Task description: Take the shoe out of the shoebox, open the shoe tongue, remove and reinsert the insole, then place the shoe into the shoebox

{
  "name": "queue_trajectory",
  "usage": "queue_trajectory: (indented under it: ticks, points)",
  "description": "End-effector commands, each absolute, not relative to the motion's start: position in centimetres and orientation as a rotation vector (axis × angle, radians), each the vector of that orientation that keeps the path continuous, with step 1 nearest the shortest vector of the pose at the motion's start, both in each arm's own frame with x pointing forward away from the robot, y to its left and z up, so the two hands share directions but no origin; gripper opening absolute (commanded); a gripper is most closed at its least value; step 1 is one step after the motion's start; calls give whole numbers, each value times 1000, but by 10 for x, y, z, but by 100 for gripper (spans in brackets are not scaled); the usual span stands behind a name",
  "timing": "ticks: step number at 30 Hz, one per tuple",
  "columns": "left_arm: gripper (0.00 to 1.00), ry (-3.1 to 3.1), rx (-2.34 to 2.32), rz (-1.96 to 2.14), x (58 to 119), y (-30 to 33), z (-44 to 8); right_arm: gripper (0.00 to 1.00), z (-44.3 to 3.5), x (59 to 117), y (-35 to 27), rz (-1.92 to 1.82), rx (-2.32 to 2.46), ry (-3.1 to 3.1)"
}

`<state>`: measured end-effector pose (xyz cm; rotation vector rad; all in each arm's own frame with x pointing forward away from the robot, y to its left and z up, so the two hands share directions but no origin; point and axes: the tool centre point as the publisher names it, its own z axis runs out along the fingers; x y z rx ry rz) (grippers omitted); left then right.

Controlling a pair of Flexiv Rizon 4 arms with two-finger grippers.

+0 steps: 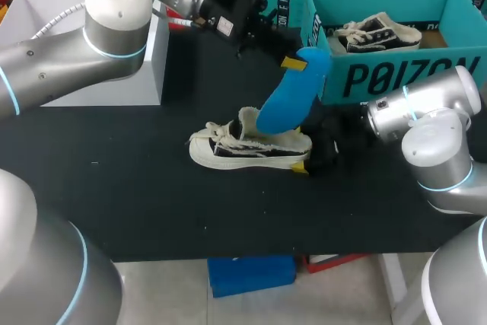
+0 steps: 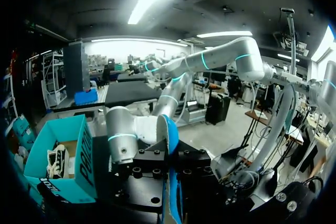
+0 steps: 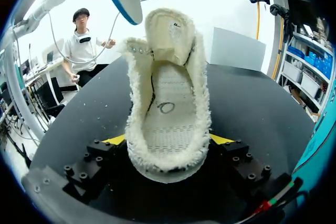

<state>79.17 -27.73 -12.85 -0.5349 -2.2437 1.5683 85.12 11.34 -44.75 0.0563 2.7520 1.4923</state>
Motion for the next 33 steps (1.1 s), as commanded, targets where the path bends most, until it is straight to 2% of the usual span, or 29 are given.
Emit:
queue_trajectory:
  ticks: [1,10,23,33]
  points:
    - [0,-2246,-535,1571,791,-278,-129,0,-451,852,113,1490,57,2755]
    - [0,-2073,-348,1728,787,-277,-120,0,-451,852,113,1490,57,2755]
    - [0,-1962,-98,1815,784,-265,-61,0,-451,852,113,1490,57,2755]
    - [0,-1928,125,1887,771,-245,-53,0,-451,852,113,1490,57,2755]
